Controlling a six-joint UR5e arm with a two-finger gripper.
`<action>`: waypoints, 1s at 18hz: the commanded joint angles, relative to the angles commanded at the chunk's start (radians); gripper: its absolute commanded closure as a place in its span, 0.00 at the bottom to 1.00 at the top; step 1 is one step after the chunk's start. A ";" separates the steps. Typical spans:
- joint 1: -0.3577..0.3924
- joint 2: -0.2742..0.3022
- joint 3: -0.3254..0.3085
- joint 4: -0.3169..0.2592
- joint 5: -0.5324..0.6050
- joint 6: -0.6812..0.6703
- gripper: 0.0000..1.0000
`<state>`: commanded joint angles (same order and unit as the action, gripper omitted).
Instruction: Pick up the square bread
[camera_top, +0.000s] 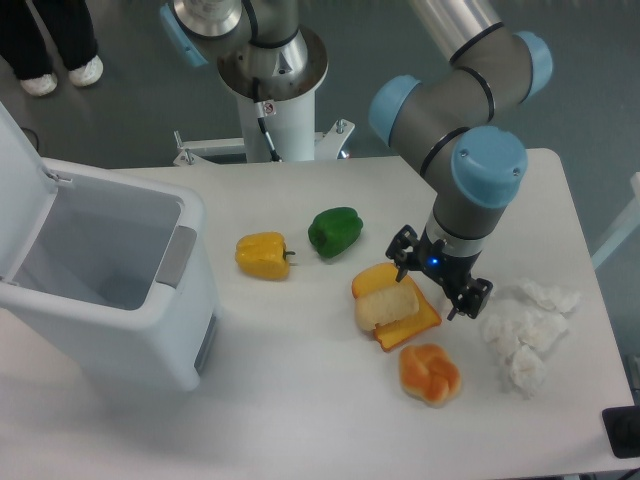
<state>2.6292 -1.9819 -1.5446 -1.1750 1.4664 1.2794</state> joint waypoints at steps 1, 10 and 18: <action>-0.002 0.003 -0.021 0.000 0.002 -0.002 0.00; 0.000 -0.005 -0.080 0.005 0.002 -0.069 0.00; -0.017 -0.055 -0.049 0.017 0.005 -0.020 0.00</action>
<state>2.6124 -2.0371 -1.5938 -1.1582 1.4711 1.2593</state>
